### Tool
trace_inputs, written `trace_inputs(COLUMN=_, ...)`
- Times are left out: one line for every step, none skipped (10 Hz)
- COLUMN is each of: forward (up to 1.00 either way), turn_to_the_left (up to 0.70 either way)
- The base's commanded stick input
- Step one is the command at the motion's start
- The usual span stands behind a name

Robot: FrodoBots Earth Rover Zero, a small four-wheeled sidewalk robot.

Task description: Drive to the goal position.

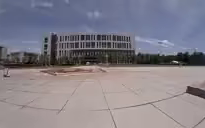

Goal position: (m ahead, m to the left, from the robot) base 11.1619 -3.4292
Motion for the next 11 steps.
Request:
trace_inputs(forward=0.70, turn_to_the_left=0.00)
trace_inputs(forward=0.70, turn_to_the_left=0.00)
trace_inputs(forward=0.70, turn_to_the_left=0.00)
trace_inputs(forward=0.70, turn_to_the_left=0.00)
trace_inputs(forward=0.70, turn_to_the_left=0.00)
trace_inputs(forward=0.70, turn_to_the_left=0.00)
trace_inputs(forward=0.70, turn_to_the_left=0.00)
trace_inputs(forward=0.70, turn_to_the_left=0.00)
trace_inputs(forward=0.70, turn_to_the_left=-0.01)
trace_inputs(forward=0.70, turn_to_the_left=-0.10)
trace_inputs(forward=0.70, turn_to_the_left=-0.02)
